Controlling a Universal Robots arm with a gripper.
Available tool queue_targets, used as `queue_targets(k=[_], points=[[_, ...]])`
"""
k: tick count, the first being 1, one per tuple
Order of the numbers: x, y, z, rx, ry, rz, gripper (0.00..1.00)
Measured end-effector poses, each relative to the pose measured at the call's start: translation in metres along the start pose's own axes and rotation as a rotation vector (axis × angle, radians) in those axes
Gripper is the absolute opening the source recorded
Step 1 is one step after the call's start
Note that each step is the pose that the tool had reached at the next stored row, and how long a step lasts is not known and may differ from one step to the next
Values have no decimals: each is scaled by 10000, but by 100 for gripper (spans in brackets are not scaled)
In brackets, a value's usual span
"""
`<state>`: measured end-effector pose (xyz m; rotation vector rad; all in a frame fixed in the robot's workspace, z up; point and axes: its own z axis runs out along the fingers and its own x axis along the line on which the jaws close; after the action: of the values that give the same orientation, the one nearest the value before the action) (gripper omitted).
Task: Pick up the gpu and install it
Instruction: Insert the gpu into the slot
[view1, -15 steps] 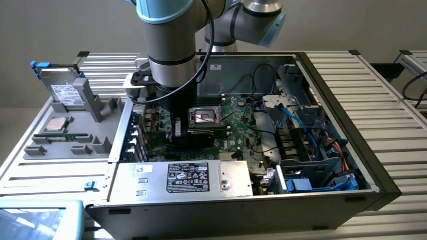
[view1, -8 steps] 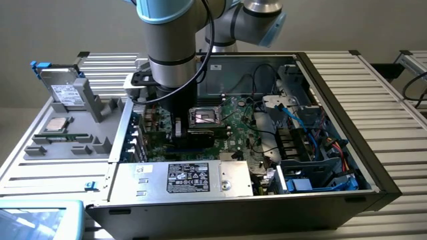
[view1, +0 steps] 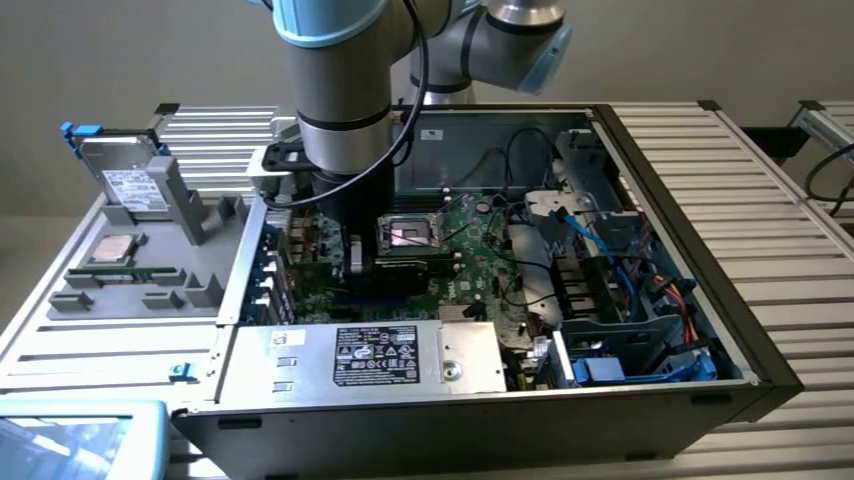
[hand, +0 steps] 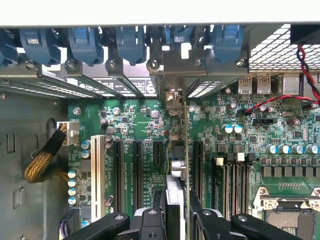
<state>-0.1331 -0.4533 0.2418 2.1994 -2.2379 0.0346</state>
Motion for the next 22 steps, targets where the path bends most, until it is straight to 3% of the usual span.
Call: queue_targets(k=[12, 13, 15, 22], points=[[-5, 2, 0, 2, 17, 0, 29], [-5, 1, -10, -4, 16, 1, 29], [1, -1, -18, -88, 14, -1, 29], [2, -8, -19, -99, 18, 4, 29]])
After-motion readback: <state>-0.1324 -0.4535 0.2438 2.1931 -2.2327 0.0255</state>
